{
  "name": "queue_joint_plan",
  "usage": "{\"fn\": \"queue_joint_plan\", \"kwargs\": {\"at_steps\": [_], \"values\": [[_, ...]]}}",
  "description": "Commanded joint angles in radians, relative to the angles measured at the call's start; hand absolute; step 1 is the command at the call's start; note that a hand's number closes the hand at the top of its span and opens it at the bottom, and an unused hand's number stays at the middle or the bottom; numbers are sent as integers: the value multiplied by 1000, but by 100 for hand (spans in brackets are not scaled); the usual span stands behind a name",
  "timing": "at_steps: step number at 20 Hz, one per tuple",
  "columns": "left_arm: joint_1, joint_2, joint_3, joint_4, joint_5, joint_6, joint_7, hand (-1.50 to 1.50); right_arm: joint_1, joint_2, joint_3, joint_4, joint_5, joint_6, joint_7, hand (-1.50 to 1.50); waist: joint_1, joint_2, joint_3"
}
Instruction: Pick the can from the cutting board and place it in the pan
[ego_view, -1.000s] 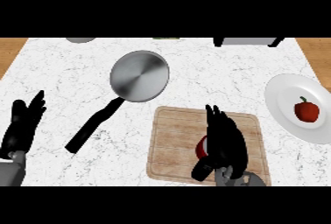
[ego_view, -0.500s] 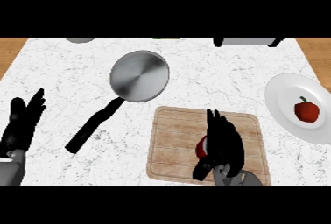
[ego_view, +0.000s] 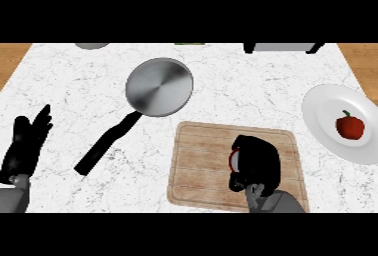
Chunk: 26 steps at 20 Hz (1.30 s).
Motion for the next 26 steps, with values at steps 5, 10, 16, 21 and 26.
{"fn": "queue_joint_plan", "kwargs": {"at_steps": [5,10,16,21,26], "values": [[-47,-30,37,34,-41,-11,-7,0,27,-26,-33,16,65,37,-26,150,-4,0,0],[-97,0,62,107,-30,-52,-13,0,-33,-187,-87,101,-24,52,-375,150,-6,4,0],[-37,-50,61,27,-56,-49,-1,0,16,-179,-142,55,15,-96,-466,150,-5,1,0],[1,-58,55,46,-64,-36,-31,0,-110,-172,-126,-69,105,-270,-512,150,-4,-1,0],[-27,-42,74,-18,-57,-56,44,0,-158,-125,-133,-112,99,-269,-542,150,-1,0,0]]}}
